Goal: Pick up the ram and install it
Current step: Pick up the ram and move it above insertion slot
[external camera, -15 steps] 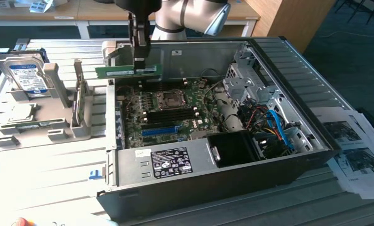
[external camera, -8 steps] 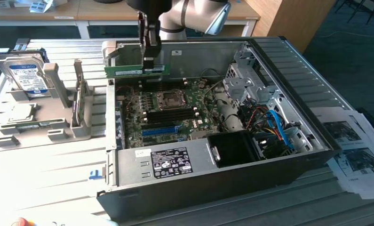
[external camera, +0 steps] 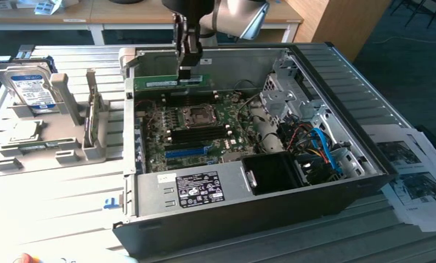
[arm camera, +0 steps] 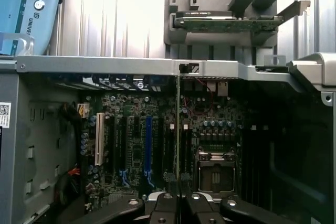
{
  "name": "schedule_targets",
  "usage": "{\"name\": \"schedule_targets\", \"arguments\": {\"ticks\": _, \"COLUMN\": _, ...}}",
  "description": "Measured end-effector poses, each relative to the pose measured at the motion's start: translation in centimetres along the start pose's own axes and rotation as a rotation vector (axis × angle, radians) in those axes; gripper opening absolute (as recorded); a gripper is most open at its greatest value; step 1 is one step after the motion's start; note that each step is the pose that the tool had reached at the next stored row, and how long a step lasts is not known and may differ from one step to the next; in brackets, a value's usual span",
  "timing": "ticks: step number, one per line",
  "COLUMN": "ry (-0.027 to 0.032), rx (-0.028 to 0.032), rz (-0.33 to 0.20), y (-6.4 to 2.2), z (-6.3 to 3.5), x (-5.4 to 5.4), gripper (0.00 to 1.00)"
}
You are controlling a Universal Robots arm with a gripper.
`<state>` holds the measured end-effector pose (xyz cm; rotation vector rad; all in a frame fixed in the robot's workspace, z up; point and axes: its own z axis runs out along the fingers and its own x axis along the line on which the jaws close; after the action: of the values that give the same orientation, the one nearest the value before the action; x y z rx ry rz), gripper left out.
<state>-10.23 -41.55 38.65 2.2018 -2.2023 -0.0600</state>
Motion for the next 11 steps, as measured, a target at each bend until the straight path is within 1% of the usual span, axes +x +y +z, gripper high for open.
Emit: {"name": "schedule_targets", "arguments": {"ticks": 11, "ry": 0.0000, "rx": 0.0000, "rz": 0.000, "y": -2.58, "z": -0.12, "x": 0.0, "gripper": 0.12}}
